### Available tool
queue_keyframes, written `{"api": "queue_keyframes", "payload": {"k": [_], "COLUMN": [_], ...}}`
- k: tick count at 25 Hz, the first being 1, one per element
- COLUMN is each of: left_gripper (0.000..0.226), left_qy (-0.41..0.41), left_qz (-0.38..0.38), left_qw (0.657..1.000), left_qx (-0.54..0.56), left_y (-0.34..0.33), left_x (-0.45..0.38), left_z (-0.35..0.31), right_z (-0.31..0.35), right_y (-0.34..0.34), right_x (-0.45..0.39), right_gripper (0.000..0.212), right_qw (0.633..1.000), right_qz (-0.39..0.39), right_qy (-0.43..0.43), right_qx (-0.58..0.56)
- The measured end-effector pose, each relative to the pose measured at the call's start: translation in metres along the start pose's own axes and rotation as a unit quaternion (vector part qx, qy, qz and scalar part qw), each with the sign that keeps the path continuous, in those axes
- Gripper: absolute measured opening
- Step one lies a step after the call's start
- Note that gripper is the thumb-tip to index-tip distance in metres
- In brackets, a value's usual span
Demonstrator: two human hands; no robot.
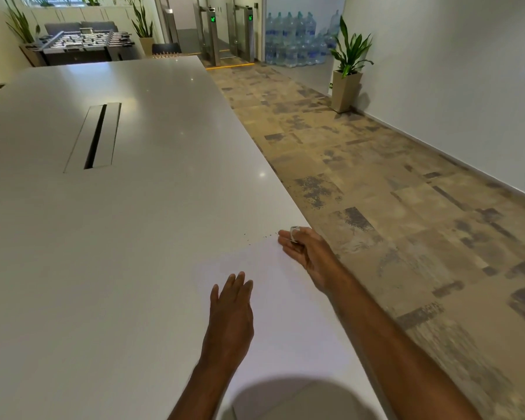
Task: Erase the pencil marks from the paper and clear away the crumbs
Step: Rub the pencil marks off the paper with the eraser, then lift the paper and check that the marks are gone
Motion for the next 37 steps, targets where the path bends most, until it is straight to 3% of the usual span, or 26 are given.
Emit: {"api": "queue_keyframes", "payload": {"k": [3,7,12,18,21,25,28,31,37], "left_gripper": [0.056,0.06,0.058,0.045,0.041,0.037,0.036,0.047,0.044], "left_qy": [-0.001,0.002,0.005,0.019,0.076,0.181,0.209,0.253,0.271], "left_qz": [0.002,0.006,0.016,0.021,0.004,-0.014,-0.031,0.055,0.137], "left_qw": [1.0,1.0,1.0,0.999,0.986,0.953,0.965,0.966,0.953], "left_qx": [0.0,-0.005,-0.008,0.045,0.146,0.243,0.158,-0.006,0.007], "left_y": [-0.002,-0.004,-0.003,-0.003,0.004,0.015,0.022,0.031,0.04], "left_x": [-0.001,-0.001,-0.001,-0.001,-0.001,-0.007,-0.018,-0.036,-0.072], "left_z": [-0.002,0.0,-0.001,0.003,0.008,0.019,0.045,0.07,0.075], "right_z": [-0.009,-0.036,-0.002,-0.026,-0.064,-0.092,-0.095,-0.095,-0.091], "right_y": [-0.025,-0.063,-0.037,-0.012,-0.005,-0.005,-0.009,-0.006,-0.007], "right_x": [0.017,0.017,-0.019,0.084,0.124,0.123,0.119,0.12,0.124], "right_gripper": [0.025,0.032,0.023,0.02,0.018,0.047,0.062,0.066,0.054], "right_qw": [0.998,0.984,1.0,0.994,0.949,0.856,0.825,0.829,0.832], "right_qz": [0.056,0.15,0.004,-0.059,-0.107,-0.123,-0.115,-0.107,-0.114], "right_qy": [0.015,-0.021,0.01,0.068,0.142,0.196,0.195,0.189,0.193], "right_qx": [-0.011,0.089,0.012,0.068,0.262,0.463,0.518,0.515,0.507]}}
Point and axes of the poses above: each hand's wrist, its own x-axis away from the middle knuckle, its own y-axis out of the back of the hand, z = x × y, the point moved 4 cm from there along -x, towards the middle knuckle, and after that the axes turned 6 degrees about -z, right-handed, at the moved point
